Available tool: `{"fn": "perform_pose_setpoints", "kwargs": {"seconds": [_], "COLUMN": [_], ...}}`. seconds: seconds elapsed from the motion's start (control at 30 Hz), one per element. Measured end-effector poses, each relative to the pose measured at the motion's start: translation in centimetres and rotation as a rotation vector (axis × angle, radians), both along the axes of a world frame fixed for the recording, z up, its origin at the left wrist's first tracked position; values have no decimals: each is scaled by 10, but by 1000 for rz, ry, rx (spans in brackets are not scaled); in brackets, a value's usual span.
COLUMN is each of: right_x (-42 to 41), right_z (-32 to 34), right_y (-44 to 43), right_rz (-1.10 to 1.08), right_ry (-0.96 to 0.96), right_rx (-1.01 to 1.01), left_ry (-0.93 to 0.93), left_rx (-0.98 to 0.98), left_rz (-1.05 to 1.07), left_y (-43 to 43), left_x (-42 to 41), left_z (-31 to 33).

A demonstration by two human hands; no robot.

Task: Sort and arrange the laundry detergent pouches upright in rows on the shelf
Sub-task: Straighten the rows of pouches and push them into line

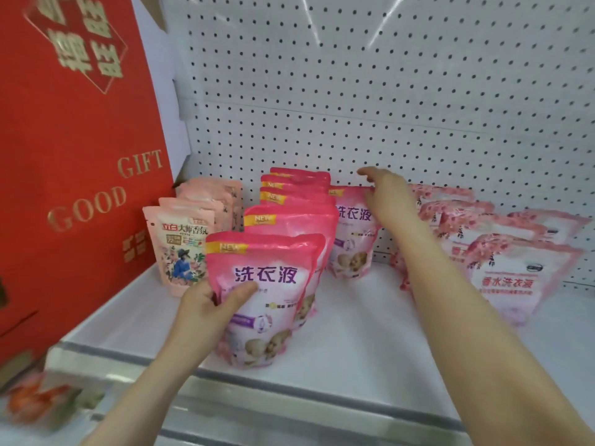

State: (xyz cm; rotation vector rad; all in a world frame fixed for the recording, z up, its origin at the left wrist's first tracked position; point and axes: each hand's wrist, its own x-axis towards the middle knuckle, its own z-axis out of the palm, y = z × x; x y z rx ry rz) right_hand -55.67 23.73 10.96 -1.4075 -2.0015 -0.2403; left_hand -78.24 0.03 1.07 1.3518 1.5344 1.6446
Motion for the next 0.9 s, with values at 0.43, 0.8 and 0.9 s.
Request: {"fn": "perform_pose_setpoints", "kwargs": {"seconds": [0.43, 0.8, 0.9], "right_x": [21, 36, 29], "right_z": [-82, -80, -69], "right_y": [-210, -181, -139], "right_rz": [650, 399, 282], "right_ry": [1278, 1440, 1379], "right_rx": [-499, -423, -375], "left_ry": [-85, 455, 853], "left_rx": [118, 455, 420], "left_rz": [-179, 44, 233], "left_y": [-2, 24, 49], "left_x": [89, 96, 55], "left_z": [-3, 34, 50]}}
